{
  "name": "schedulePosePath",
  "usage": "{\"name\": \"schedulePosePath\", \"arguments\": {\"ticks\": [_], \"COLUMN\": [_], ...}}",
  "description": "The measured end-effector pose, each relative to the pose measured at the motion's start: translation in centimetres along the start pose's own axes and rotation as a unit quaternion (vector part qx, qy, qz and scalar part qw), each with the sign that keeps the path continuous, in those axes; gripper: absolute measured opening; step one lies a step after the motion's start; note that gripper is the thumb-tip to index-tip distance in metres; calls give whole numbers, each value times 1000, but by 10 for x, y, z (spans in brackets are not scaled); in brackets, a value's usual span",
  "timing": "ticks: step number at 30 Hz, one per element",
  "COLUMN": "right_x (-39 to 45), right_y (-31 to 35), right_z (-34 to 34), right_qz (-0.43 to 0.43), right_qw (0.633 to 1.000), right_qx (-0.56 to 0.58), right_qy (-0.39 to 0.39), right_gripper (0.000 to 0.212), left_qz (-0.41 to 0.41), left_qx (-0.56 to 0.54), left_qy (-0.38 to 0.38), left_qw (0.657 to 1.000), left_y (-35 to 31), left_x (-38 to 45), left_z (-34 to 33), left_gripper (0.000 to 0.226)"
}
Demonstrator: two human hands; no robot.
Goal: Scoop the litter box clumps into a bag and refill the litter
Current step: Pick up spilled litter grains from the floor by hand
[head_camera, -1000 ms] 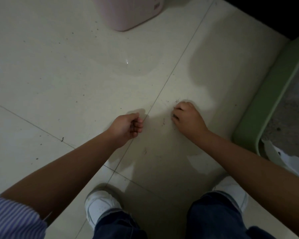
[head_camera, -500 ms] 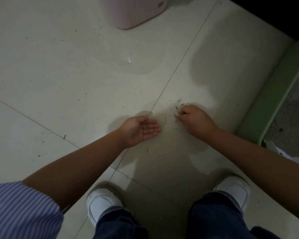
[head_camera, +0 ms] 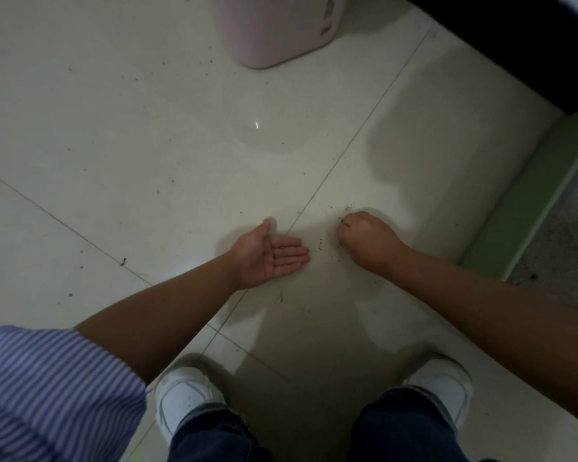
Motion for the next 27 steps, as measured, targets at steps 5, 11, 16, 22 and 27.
{"name": "schedulePosePath", "arguments": {"ticks": [5,11,16,22,27], "right_x": [1,6,-21,-34,-22], "right_y": [-9,33,-21,-25,-7], "right_z": [11,29,21,-13,-6], "right_qz": [-173,-133,-199,-135,-89], "right_qw": [968,926,941,977,982], "right_qx": [175,330,206,134,66], "right_qy": [-38,-124,-178,-94,-152], "right_gripper": [16,16,18,35,23], "left_qz": [0,10,13,8,4], "left_qx": [-8,22,3,2,0], "left_qy": [5,9,14,22,20], "left_qw": [1000,1000,1000,1000,1000], "left_y": [1,4,3,3,3], "left_x": [0,4,0,0,3], "left_z": [2,6,1,0,-1], "left_gripper": [69,74,55,52,50]}}
Point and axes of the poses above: each hand's wrist, its own x-axis towards the middle knuckle, its own z-axis out of the back of the hand, y = z × x, the point moved 7 cm from there along x, towards the middle knuckle, and after that the axes turned 7 degrees about z, right-handed, at the moved point
